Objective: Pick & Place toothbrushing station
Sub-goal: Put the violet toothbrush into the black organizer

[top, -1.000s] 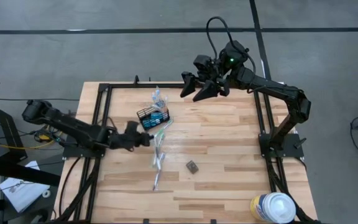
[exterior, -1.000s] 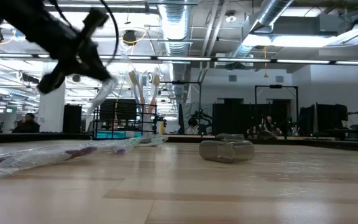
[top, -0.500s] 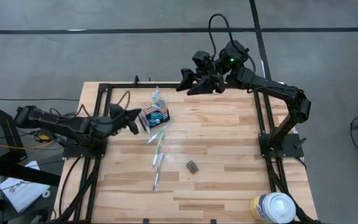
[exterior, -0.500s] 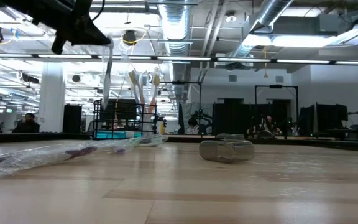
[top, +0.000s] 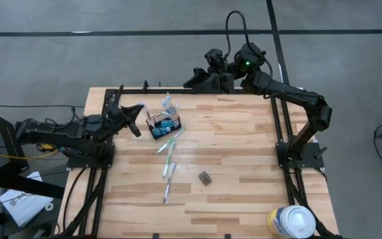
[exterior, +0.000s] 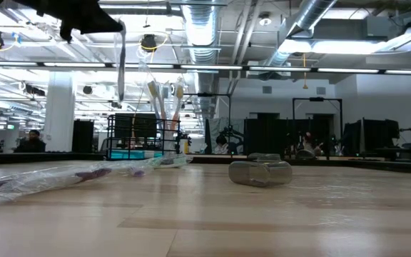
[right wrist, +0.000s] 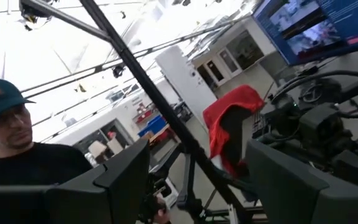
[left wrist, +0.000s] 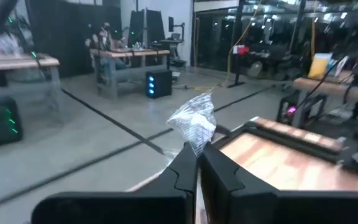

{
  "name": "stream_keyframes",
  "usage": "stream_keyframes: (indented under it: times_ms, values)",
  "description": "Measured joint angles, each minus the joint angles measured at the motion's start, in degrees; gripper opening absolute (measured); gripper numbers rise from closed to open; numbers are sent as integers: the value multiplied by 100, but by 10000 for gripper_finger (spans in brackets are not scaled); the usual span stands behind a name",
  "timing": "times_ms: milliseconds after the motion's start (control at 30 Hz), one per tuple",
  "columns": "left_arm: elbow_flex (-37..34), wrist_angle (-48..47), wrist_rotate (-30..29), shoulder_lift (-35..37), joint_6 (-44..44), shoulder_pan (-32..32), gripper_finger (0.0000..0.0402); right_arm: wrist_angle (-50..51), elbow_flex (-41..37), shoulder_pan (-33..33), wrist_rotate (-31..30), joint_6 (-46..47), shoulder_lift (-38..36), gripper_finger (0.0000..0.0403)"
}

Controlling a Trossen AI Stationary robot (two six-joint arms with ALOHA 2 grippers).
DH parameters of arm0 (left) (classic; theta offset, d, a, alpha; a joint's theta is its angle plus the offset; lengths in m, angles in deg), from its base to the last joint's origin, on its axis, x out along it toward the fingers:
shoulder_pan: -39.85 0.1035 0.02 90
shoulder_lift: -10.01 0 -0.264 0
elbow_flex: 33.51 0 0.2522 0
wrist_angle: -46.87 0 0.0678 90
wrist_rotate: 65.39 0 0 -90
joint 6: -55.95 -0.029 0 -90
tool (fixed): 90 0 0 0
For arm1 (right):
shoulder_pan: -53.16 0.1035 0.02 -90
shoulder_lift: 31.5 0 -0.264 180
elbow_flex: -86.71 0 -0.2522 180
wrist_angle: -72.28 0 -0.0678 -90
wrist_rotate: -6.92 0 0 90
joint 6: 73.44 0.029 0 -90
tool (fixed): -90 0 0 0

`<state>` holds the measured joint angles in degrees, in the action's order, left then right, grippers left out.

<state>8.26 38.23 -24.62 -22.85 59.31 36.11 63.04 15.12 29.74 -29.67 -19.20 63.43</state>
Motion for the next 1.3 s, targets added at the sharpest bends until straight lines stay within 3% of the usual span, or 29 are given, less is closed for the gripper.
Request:
stream_keyframes:
  times_ms: [300, 567, 1300]
  values:
    - [-4, -659, 63, -107, -274, 533, 0, -2, 0, 4, -140, 317, 0, 256]
    - [-349, -567, 458, -125, -229, 945, 0, 16, 0, 13, -140, 432, -2, 256]
    - [-1527, 18, 1028, -117, 446, 999, 0, 24, 0, 13, -142, 686, -2, 256]
